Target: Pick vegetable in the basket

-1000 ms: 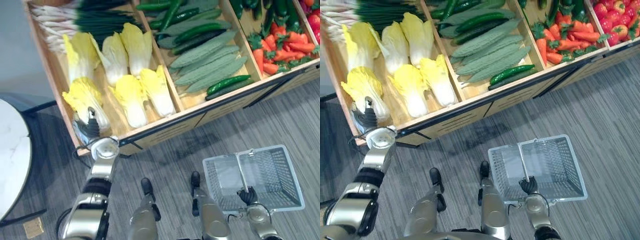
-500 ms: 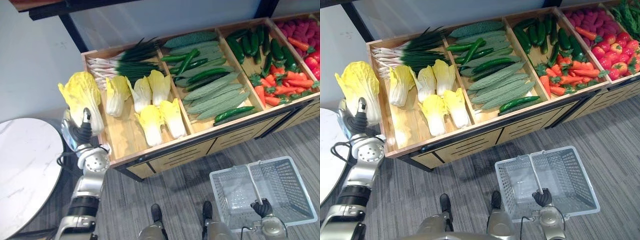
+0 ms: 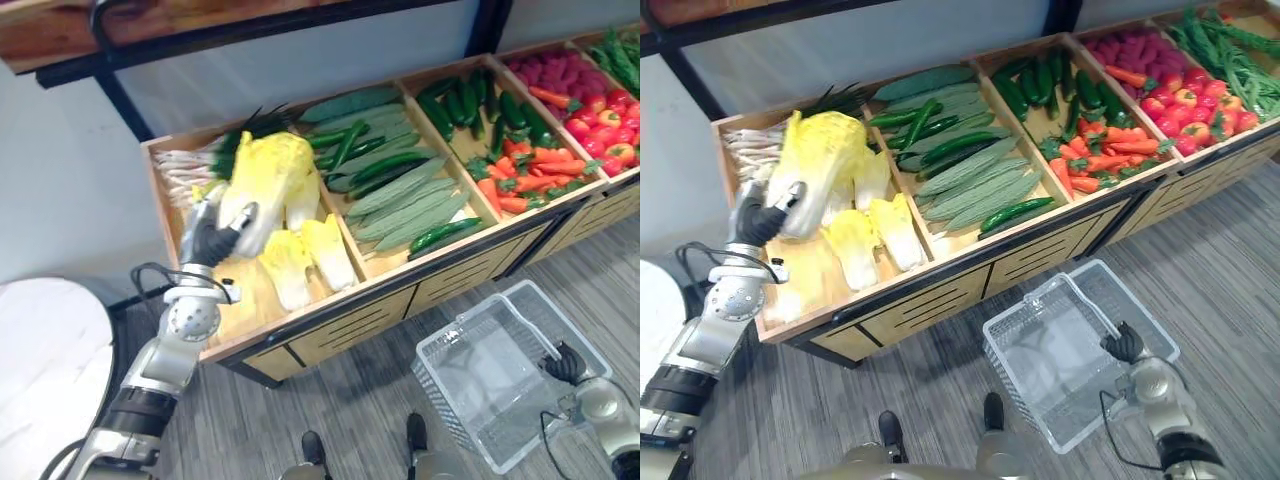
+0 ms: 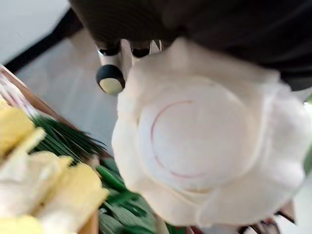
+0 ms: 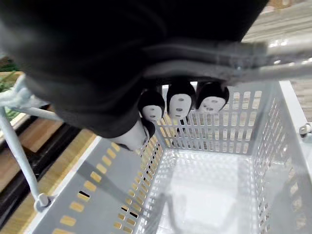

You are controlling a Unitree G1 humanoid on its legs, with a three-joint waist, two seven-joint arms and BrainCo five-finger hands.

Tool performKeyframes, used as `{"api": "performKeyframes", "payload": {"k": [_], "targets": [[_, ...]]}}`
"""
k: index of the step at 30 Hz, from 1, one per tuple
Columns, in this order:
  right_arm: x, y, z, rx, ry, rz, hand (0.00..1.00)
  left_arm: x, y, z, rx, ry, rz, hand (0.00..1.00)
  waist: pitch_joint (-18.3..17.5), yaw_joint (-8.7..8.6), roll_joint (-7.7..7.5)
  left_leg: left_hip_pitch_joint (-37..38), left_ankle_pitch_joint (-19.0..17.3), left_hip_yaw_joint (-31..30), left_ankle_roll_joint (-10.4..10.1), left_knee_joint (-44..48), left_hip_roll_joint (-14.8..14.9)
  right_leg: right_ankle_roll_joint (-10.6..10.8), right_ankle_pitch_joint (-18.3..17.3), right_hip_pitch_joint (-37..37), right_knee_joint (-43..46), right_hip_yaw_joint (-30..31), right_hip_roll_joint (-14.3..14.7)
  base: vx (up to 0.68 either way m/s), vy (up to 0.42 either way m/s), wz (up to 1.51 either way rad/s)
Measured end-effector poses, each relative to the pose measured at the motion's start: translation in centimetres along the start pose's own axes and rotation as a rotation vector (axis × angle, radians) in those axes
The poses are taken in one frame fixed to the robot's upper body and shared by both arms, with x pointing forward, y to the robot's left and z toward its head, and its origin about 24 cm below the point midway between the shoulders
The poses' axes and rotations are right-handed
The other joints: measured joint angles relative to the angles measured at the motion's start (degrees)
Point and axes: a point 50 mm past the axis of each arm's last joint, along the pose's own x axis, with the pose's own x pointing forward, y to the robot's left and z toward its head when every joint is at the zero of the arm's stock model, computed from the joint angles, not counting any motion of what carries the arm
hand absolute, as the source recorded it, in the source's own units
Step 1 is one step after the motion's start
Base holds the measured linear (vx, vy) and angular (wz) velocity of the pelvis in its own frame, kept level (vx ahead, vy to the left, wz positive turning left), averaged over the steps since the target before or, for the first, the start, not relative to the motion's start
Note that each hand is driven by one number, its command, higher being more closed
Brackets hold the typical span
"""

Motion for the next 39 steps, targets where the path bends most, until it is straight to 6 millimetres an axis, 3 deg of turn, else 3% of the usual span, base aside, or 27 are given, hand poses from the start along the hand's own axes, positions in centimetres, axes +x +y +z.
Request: {"api": "performKeyframes", "payload": {"k": [9, 15, 20, 28, 30, 39], "targets": [[0.6, -2.3, 4.6, -0.163, -0.178, 0.091, 1.0, -1.6, -5.2, 4.3, -0.11, -0.223, -0.405, 1.0, -1.2, -0.07, -1.57, 3.2, -1.3, 6.1, -0.5, 0.0, 0.7, 0.0, 0.5, 0.0, 0.0, 4.2, 0.7, 0.02, -0.009, -0.29], [0.1, -1.2, 7.4, -0.233, -0.324, 0.187, 1.0, -3.4, -9.0, 7.5, -0.2, -0.375, -0.694, 1.0, -3.6, -0.35, -2.27, 6.0, -3.1, 10.9, -2.1, 0.0, 1.6, -0.1, 0.1, -0.1, 0.7, 2.5, 0.8, 0.03, -0.018, -0.38], [-0.5, -0.4, 8.7, -0.311, -0.403, 0.255, 1.0, -4.5, -10.9, 9.5, -0.227, -0.482, -0.885, 1.0, -4.6, -1.78, -2.24, 7.4, -4.0, 13.3, -2.5, 0.3, 1.9, -0.4, -0.1, -0.2, 1.4, 2.8, 1.0, 0.06, -0.02, -0.18], [-1.0, 0.0, 9.2, -0.411, -0.444, 0.336, 1.0, -7.2, -13.4, 10.3, -0.247, -0.525, -1.122, 1.0, -5.0, -3.56, -1.86, 9.3, -5.2, 17.0, -3.1, 0.4, 1.8, -0.9, -0.1, -1.2, 3.4, 3.3, 1.6, 0.03, -0.006, -0.22], [-0.8, 0.0, 10.0, -0.442, -0.464, 0.356, 1.0, -8.0, -14.0, 10.1, -0.248, -0.515, -1.178, 1.0, -5.2, -4.74, -1.54, 9.9, -5.6, 18.0, -3.0, 0.4, 1.6, -1.0, -0.3, -1.3, 3.6, 3.7, 1.6, 0.0, 0.004, -0.19], [-0.8, -0.8, 11.2, -0.514, -0.513, 0.372, 1.0, -8.6, -16.2, 8.6, -0.222, -0.429, -1.23, 1.0, -5.9, -6.28, -0.39, 10.8, -6.4, 20.2, -3.5, 0.4, 1.1, -1.1, -1.7, -3.1, 6.4, 5.8, 1.9, -0.02, 0.003, -0.13]]}}
